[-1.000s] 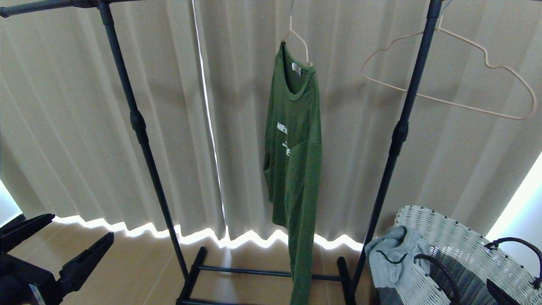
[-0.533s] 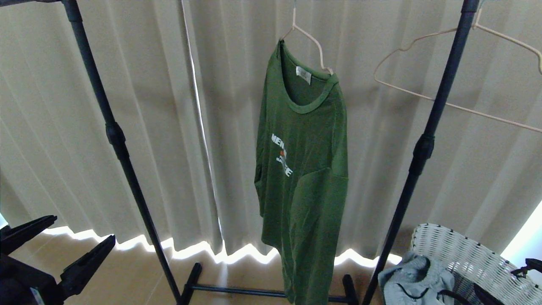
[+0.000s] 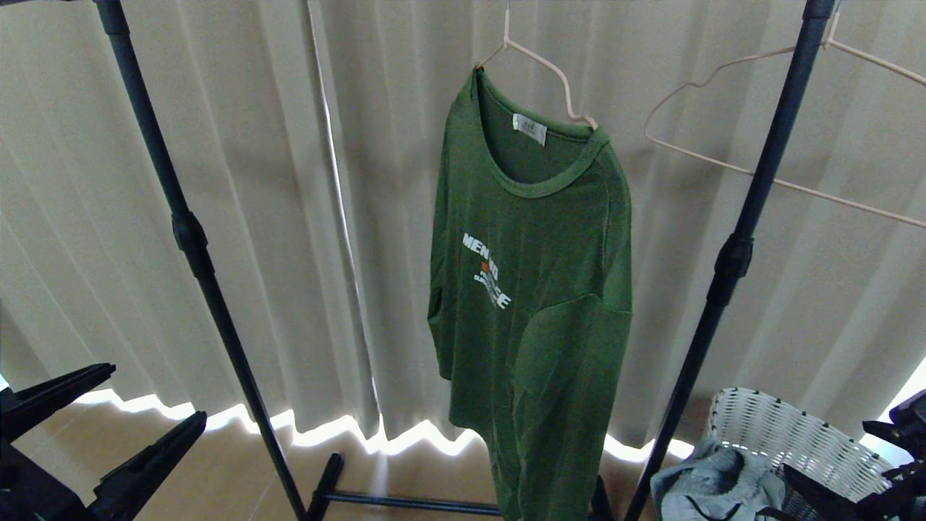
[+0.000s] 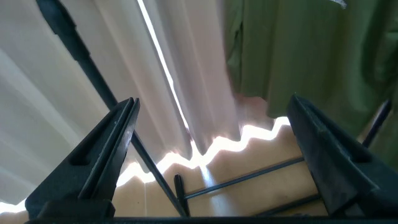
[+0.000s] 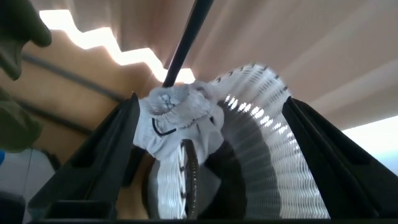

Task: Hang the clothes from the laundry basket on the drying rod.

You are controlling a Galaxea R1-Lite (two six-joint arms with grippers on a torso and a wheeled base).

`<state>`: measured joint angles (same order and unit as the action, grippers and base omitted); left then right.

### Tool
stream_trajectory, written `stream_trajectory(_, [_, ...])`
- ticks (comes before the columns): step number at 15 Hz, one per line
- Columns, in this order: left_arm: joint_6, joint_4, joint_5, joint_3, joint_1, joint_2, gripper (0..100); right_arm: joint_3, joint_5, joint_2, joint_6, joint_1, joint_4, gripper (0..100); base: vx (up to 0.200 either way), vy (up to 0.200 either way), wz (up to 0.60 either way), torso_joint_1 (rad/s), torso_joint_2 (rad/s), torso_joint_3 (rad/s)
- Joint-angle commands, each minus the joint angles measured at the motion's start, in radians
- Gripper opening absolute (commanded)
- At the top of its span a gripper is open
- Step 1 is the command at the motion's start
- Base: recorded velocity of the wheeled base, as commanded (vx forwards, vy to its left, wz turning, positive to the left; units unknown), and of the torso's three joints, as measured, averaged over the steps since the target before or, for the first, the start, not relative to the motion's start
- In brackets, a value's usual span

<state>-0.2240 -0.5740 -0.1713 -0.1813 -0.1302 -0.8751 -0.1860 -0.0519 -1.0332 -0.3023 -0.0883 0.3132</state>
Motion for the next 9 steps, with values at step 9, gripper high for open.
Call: stream_trajectory(9, [0.000,0.000,-0.002,0.003,0.000,0.005,100,-0.263,-0.017,-0.461,0.071,-0.010,-0.212,100,0.000,0.000,0.00,0.000,0.00,0.000])
